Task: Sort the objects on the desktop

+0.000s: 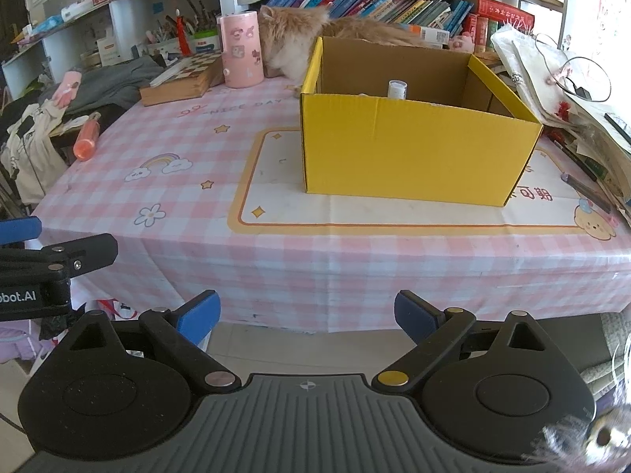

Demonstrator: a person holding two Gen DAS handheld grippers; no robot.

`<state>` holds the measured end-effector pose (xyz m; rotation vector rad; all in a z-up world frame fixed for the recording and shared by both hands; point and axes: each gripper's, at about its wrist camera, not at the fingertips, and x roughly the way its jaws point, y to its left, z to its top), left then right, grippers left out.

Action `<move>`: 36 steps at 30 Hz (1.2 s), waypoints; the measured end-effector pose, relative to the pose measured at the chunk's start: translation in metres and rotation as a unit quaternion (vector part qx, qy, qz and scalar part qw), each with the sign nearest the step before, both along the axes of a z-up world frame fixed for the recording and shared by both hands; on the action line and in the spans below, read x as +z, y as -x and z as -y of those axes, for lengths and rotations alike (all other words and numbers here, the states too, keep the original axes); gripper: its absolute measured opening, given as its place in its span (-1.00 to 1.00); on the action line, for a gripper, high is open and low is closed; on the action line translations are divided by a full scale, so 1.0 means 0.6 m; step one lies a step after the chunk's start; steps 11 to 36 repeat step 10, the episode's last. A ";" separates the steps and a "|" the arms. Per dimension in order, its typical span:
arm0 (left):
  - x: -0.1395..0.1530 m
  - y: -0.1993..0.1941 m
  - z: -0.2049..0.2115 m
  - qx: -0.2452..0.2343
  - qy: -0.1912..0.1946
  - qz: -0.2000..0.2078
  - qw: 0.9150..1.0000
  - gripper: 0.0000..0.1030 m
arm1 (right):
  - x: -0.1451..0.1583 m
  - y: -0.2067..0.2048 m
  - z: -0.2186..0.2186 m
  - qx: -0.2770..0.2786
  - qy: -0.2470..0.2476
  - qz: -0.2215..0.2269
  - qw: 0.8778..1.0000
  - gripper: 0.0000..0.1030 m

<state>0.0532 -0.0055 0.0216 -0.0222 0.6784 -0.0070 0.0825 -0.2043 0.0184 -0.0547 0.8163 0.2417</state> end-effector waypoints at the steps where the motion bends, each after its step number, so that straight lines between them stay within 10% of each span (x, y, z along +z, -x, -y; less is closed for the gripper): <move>1: 0.001 0.001 0.001 0.000 0.000 0.004 1.000 1.00 | 0.000 0.000 0.000 0.000 0.000 0.000 1.000 0.85; 36: -0.003 -0.009 -0.011 0.014 0.033 -0.005 0.999 1.00 | 0.000 -0.003 0.004 0.003 0.004 -0.001 1.000 0.85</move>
